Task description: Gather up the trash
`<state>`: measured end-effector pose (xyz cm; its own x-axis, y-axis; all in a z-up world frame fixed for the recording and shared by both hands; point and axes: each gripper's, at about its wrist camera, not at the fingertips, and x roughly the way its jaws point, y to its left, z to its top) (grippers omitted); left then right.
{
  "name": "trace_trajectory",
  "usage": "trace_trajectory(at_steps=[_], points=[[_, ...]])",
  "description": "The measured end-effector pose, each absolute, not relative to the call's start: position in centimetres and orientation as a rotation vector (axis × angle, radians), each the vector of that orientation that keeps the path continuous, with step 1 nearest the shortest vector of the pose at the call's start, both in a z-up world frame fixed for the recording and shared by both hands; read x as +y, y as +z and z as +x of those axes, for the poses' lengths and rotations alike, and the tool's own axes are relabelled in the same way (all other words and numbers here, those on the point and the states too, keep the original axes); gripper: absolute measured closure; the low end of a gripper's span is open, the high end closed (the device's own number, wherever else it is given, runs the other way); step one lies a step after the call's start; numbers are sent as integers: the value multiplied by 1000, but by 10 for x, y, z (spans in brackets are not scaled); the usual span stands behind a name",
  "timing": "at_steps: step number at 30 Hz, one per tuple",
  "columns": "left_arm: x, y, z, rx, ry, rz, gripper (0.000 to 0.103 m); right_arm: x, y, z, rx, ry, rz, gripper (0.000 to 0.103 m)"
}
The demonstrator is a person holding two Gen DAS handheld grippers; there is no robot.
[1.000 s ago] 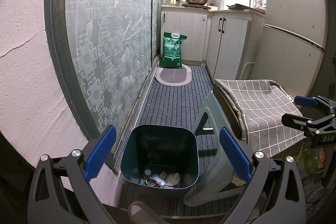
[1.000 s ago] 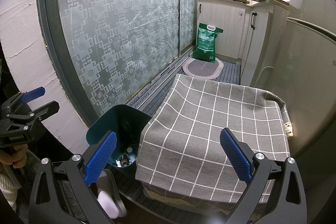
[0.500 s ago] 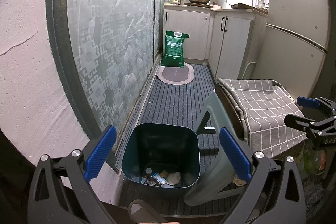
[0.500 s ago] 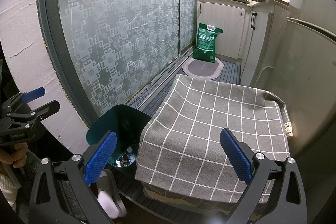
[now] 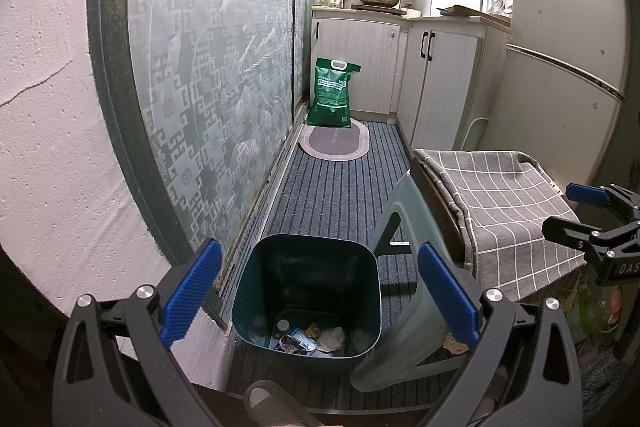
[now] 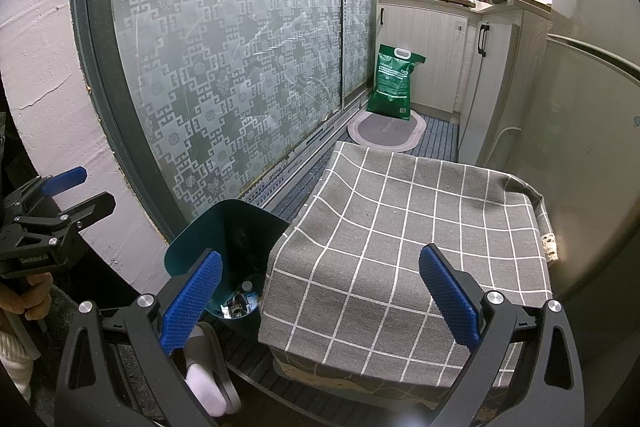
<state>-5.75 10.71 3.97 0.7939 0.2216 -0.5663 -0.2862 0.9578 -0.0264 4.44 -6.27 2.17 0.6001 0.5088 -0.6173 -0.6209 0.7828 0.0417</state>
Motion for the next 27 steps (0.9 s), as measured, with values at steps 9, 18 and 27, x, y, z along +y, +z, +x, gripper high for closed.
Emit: trace_trajectory(at_steps=[9,18,27], points=[[107,40,-57,594,273,-113,3,-64,22,45,655,659,-185,3],[106,40,-57,594,273,-112,3,-64,22,45,655,659,-184,3],[107,39,-57,600,261,-105,3,-63,21,45,655,658,-184,3]])
